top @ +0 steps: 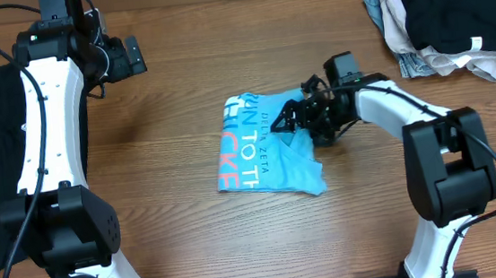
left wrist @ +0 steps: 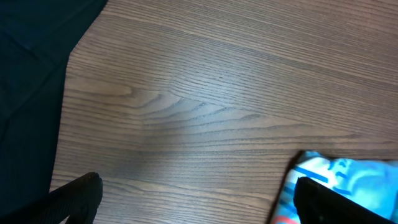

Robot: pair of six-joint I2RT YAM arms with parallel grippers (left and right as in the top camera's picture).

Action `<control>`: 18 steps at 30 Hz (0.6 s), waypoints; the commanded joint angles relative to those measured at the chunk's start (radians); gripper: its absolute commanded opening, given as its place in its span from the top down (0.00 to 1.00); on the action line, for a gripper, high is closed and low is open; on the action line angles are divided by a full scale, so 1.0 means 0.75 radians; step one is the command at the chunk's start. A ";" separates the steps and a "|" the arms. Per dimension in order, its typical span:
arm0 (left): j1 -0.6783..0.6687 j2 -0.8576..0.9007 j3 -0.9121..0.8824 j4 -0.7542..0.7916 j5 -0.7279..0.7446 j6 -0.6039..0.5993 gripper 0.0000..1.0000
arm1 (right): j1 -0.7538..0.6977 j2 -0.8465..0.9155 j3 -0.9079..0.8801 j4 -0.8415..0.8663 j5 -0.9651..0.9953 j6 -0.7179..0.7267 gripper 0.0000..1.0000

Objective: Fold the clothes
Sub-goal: 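Lift the bundle and carry it to the top-right clothes stack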

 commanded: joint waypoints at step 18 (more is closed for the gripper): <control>-0.003 0.007 0.007 -0.027 -0.013 0.031 0.00 | 0.175 -0.040 0.027 0.431 -0.158 0.274 0.96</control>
